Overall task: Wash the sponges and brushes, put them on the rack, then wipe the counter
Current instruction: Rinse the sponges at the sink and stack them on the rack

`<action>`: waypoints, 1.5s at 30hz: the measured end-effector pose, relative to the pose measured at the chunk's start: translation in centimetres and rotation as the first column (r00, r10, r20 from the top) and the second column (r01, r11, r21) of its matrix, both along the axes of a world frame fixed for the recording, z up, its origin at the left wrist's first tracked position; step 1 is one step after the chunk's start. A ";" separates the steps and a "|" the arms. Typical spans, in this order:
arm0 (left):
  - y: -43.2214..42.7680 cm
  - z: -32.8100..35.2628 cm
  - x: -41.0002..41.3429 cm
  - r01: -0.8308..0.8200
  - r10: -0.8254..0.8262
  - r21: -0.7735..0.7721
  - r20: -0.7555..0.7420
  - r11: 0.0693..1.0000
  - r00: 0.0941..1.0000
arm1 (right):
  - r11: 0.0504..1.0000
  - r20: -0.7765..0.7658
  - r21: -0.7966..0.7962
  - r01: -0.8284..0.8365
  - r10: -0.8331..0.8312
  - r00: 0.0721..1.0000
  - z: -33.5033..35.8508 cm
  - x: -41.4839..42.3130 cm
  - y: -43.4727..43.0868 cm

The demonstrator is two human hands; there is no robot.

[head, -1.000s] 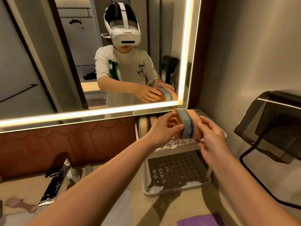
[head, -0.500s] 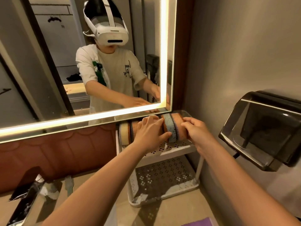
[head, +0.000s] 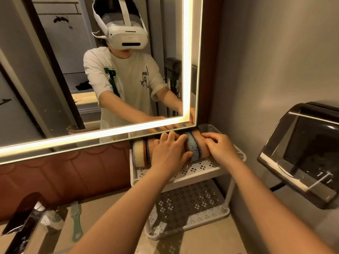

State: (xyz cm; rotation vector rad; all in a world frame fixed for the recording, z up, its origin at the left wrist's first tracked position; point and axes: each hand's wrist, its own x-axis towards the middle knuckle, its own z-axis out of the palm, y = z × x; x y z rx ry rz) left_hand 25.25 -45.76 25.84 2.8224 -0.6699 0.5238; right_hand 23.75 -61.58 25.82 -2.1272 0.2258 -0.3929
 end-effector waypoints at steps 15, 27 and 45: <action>-0.6 -1.4 0.2 -0.079 0.087 -0.134 0.059 0.988 0.994 | 0.997 0.037 -0.066 -0.035 0.038 0.999 -0.7 -0.2 0.0; -0.2 -1.3 -0.2 -0.165 0.184 -0.206 0.076 0.964 0.980 | 0.969 -0.002 -0.236 -0.074 0.076 0.997 -1.0 -1.0 0.8; 7.3 4.3 -6.8 0.013 -0.047 -0.236 -0.143 0.972 0.989 | 0.878 0.217 -0.477 0.040 0.073 0.974 1.5 -4.1 5.0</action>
